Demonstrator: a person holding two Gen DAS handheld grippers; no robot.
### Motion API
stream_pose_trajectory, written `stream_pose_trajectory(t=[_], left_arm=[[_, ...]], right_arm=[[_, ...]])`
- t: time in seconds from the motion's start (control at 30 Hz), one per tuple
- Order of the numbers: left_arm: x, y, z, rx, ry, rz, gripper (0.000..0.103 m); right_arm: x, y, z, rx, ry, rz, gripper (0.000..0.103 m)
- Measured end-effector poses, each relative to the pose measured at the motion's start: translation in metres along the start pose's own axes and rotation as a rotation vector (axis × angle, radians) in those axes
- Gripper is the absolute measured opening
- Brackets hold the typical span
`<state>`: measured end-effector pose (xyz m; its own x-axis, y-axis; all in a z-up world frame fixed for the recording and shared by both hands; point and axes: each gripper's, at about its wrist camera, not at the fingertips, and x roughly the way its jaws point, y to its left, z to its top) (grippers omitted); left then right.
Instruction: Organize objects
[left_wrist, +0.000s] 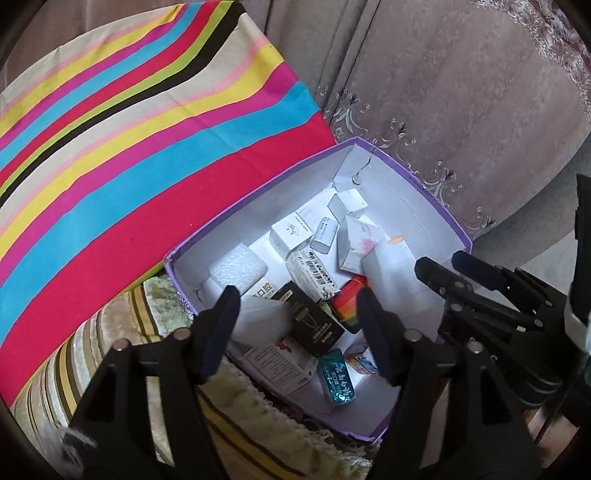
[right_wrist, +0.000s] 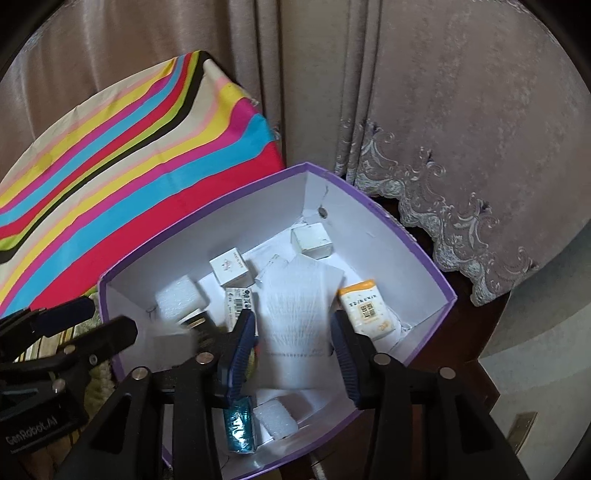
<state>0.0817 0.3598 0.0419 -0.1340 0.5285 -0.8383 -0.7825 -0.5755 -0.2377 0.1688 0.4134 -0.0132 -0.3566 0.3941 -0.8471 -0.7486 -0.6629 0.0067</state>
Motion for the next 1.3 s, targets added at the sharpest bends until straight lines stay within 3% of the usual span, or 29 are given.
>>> stream_pose_trajectory(t=[0.23, 0.3, 0.4, 0.63, 1.3], left_arm=[[-0.006, -0.011, -0.009, 0.028, 0.006, 0.036, 0.098], [-0.007, -0.017, -0.013, 0.059, 0.01, 0.04, 0.1], [-0.011, -0.018, -0.018, 0.044, 0.006, -0.013, 0.103], [-0.009, -0.012, -0.021, 0.019, 0.011, 0.022, 0.103], [-0.005, -0.011, -0.022, 0.018, 0.021, 0.016, 0.103]], right_arm=[[-0.004, -0.008, -0.002, 0.03, 0.003, 0.022, 0.064], [-0.01, -0.012, -0.005, 0.038, 0.0, 0.016, 0.064], [-0.016, -0.017, -0.012, 0.045, 0.002, 0.007, 0.065], [-0.028, -0.028, -0.028, 0.051, 0.014, -0.016, 0.065], [-0.031, -0.032, -0.035, 0.058, 0.018, -0.008, 0.067]])
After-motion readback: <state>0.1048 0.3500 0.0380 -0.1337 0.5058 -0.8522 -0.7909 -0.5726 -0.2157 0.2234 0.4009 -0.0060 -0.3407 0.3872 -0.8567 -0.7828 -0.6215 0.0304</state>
